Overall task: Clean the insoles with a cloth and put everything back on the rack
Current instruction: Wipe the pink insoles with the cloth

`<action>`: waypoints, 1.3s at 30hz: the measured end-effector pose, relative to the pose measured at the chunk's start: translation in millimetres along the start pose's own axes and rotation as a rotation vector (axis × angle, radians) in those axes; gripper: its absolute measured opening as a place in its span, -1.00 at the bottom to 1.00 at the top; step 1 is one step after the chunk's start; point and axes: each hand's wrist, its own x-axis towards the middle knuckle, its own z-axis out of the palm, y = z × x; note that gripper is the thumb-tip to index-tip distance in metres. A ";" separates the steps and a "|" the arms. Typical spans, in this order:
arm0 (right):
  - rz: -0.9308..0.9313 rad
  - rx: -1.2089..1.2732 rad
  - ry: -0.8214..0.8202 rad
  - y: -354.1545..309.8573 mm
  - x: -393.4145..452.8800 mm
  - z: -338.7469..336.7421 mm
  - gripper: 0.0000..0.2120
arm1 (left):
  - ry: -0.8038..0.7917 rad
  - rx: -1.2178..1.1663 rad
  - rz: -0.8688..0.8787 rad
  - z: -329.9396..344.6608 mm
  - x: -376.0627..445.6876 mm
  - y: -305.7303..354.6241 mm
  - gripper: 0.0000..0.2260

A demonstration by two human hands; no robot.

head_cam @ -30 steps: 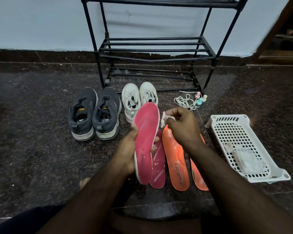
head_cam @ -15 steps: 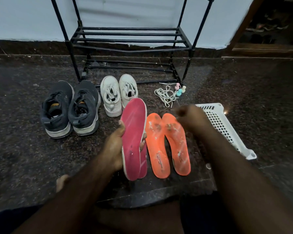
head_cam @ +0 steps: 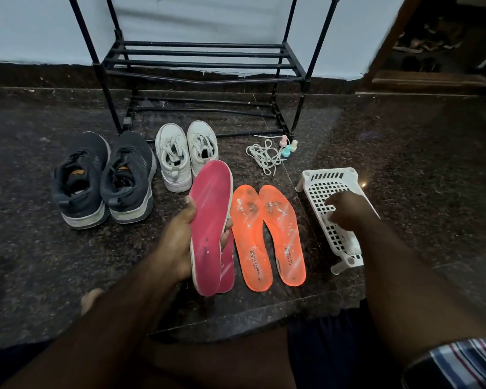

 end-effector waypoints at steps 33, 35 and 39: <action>-0.771 0.332 0.348 -213.5 -96.1 -3.2 -0.85 | -0.167 -0.090 0.041 -5.2 12.5 1.8 -0.44; -0.655 0.394 0.394 -210.2 -90.4 -11.4 -0.86 | -0.192 -0.048 0.036 -8.1 13.9 1.5 -0.40; -0.784 0.483 0.238 -214.4 -110.7 -7.8 -0.82 | -0.207 -0.094 0.054 -0.5 10.7 2.7 -0.54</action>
